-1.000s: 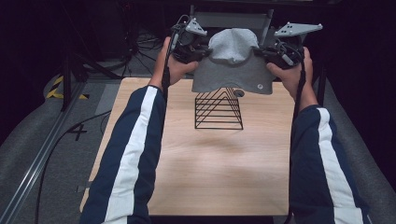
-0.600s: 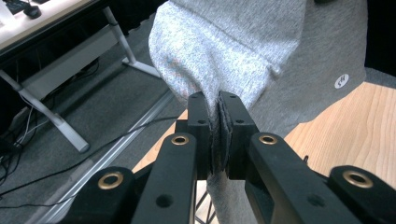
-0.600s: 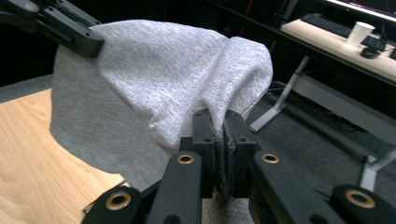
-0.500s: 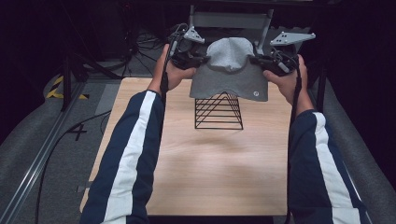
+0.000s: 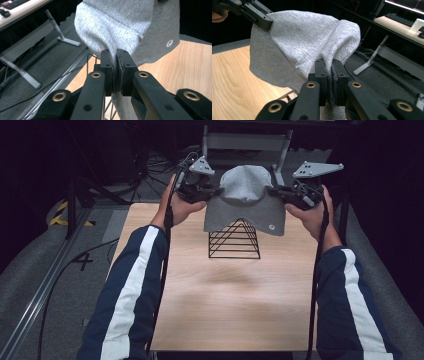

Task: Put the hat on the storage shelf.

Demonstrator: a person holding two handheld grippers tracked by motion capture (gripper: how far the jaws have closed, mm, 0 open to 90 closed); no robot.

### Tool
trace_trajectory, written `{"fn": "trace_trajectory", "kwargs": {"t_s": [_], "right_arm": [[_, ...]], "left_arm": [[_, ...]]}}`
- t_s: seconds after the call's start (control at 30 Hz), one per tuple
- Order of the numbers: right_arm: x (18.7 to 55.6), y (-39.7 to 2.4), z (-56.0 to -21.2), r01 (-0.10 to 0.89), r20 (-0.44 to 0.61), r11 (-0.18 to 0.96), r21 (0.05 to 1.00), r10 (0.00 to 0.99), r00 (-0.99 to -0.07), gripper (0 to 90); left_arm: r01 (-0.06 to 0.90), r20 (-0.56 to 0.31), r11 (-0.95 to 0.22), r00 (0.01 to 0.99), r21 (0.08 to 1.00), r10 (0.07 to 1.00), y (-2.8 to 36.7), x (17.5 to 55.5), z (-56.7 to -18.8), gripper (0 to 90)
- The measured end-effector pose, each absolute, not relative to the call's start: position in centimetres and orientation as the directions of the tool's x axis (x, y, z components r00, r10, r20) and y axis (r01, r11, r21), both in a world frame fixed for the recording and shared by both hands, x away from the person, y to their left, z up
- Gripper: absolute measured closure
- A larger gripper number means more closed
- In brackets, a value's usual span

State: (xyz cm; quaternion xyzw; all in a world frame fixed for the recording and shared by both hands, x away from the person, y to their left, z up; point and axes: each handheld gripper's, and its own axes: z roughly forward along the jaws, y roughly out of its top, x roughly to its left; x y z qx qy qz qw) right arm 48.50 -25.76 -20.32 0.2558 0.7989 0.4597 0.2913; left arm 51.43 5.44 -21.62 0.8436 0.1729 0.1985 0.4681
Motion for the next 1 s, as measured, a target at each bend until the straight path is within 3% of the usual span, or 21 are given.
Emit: {"fn": "trace_trajectory", "kwargs": {"t_s": [1.0], "right_arm": [[50.2,-26.4,-28.8,0.248,-0.139,0.452,0.857,0.665,-0.734,85.1]], "left_arm": [[0.203,0.085,-0.495,0.863,0.845,0.499,5.7,52.9,-30.5,84.1]]}}
